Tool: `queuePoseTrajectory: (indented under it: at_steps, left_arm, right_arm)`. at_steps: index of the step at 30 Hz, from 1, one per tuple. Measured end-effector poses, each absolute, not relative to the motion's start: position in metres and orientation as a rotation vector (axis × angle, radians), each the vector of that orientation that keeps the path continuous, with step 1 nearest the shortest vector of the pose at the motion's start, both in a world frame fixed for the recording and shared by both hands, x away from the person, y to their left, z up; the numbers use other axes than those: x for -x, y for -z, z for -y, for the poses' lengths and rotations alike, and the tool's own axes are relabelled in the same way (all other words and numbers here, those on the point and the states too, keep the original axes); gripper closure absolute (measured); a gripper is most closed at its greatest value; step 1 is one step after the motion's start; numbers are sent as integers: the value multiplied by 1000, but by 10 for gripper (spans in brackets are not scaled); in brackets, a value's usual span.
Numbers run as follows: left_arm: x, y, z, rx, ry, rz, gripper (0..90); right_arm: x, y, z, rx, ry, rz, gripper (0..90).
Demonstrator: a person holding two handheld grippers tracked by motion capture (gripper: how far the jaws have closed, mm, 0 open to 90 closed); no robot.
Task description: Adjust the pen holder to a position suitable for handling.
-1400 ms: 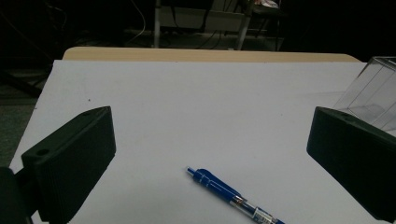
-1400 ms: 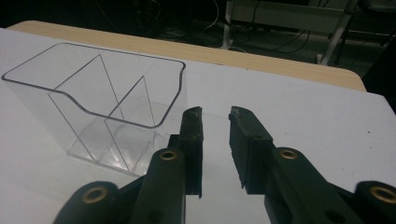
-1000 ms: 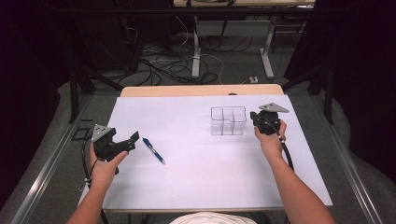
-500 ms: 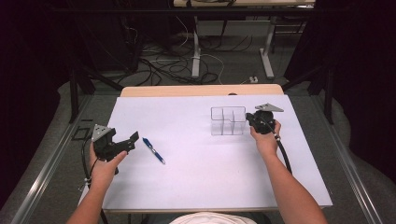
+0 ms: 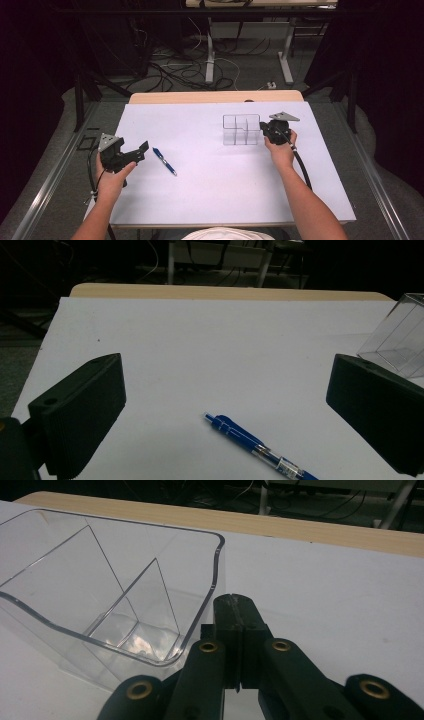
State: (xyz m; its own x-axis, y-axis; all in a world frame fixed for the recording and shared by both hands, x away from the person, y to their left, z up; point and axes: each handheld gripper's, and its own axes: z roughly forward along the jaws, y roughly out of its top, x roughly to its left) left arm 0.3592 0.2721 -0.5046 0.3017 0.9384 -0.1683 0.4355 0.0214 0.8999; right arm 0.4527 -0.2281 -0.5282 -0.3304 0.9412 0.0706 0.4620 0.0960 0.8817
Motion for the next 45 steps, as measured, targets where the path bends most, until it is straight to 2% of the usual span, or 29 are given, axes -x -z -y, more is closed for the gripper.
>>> queuePoseTrajectory:
  at_steps: [45]
  left_arm:
    - [-359,505,-272,-1588,-633,-1291,30]
  right_arm:
    - [-454,535,146,-1296,-1237,-1961,900]
